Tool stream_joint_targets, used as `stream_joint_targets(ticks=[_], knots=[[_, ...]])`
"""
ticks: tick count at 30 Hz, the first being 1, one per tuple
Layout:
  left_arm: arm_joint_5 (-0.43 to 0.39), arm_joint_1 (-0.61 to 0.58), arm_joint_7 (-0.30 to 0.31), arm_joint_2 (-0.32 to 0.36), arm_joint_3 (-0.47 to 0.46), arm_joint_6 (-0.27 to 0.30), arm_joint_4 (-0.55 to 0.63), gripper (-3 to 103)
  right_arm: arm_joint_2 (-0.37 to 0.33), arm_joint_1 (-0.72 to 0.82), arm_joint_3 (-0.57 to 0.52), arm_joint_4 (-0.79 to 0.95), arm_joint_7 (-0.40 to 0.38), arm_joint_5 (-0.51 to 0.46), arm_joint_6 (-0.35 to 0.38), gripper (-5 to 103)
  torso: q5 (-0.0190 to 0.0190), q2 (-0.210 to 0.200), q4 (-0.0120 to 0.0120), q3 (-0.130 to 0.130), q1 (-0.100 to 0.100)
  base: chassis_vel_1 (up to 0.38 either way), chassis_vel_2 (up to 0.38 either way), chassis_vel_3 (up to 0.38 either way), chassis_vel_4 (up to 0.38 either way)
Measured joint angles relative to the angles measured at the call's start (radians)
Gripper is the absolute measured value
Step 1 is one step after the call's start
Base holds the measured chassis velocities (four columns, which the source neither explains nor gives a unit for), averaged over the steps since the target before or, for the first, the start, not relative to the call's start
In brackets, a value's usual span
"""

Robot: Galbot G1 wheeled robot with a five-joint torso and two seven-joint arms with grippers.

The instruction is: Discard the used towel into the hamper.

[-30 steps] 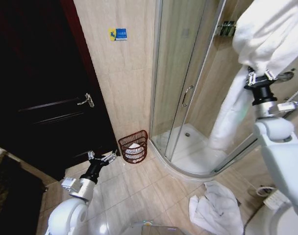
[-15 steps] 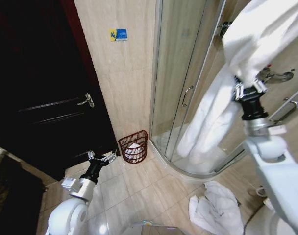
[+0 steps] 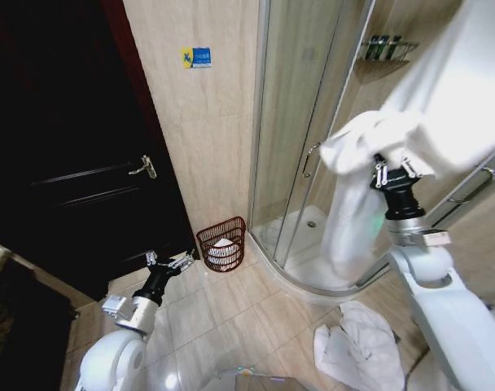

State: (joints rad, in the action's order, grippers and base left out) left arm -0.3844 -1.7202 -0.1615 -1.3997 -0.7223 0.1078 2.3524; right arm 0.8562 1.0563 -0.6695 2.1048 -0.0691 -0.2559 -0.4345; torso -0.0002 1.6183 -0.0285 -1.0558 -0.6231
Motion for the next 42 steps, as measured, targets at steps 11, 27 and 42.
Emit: stream_joint_targets(ticks=[11, 27, 42], knots=[[0.000, 0.000, 0.000, 0.000, 0.000, 0.000, 0.000, 99, -0.054, 0.026, -0.164, 0.082, -0.013, -0.054, 0.021, 12, 0.0003, 0.000, -0.0002, 0.000, 0.000, 0.000, 0.000, 0.000, 0.000], [0.000, 0.000, 0.000, 0.000, 0.000, 0.000, 0.000, 99, -0.059, 0.093, -0.294, 0.168, -0.083, -0.268, 0.174, 12, 0.0003, 0.000, -0.0001, 0.000, 0.000, 0.000, 0.000, 0.000, 0.000], [0.000, 0.000, 0.000, 0.000, 0.000, 0.000, 0.000, 99, -0.072, 0.104, -0.309, 0.261, -0.136, -0.333, 0.253, 12, 0.0002, 0.000, 0.0000, 0.000, 0.000, 0.000, 0.000, 0.000, 0.000]])
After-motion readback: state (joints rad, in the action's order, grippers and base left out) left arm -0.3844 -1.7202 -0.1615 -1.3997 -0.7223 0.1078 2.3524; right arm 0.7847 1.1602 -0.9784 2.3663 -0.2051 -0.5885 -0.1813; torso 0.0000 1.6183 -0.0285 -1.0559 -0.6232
